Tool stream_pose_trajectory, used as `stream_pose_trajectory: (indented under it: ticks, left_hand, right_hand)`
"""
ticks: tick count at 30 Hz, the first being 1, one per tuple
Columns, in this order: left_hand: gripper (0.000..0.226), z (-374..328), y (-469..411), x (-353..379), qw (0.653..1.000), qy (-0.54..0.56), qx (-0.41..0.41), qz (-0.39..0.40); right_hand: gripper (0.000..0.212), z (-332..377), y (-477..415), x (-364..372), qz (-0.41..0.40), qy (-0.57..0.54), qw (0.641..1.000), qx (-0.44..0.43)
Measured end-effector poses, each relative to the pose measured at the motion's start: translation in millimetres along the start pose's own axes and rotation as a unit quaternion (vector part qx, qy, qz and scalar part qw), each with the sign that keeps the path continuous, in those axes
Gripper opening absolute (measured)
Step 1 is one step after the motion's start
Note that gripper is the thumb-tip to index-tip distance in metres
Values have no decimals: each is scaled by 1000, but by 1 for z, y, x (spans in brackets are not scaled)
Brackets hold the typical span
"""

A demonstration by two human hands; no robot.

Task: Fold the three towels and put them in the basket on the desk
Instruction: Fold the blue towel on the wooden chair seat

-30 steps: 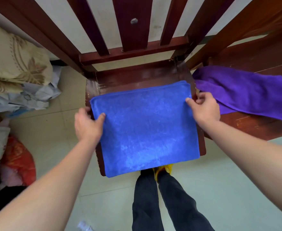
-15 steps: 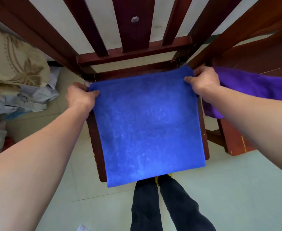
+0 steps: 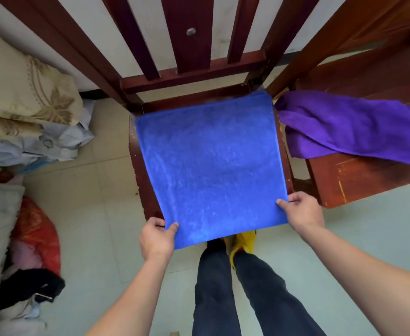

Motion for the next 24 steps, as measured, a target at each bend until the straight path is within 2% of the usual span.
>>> stream_pose_trajectory:
  ticks: [3, 6, 9, 11, 14, 16, 20, 24]
  left_hand:
    - [30, 26, 6, 1, 1000, -3, 13, 12]
    - [33, 34, 8, 1, 998, -42, 44, 28]
    - [47, 38, 8, -1, 996, -70, 40, 24]
    - [51, 44, 6, -4, 997, -59, 13, 44]
    - [31, 59, 5, -10, 994, -6, -23, 105]
    - [20, 66, 11, -14, 988, 78, -30, 132]
    - [21, 74, 21, -13, 955, 239, -63, 162]
    - [24, 86, 32, -6, 937, 300, -103, 146]
  right_hand:
    - [30, -17, 8, 2, 34, 15, 999, -13]
    - [41, -22, 12, 1, 86, 88, 991, -59]
    - [43, -26, 13, -7, 108, 127, 985, -50]
    - [46, -36, 13, -10, 121, 74, 990, -26]
    - [40, -48, 15, -16, 115, -75, 990, -17]
    - [34, -52, 19, -22, 111, -151, 982, -19]
    - [29, -59, 29, -25, 119, -229, 966, 5]
    - [27, -68, 40, -26, 107, -273, 955, 44]
Point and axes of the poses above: each hand's wrist, its own y-axis away from the middle knuckle, its own x-axis out of the palm, z = x × y, the point moved 1 cm from there along -y, towards the middle knuckle, and after that the axes turned 10 degrees about -x, right-handed, at the moved point
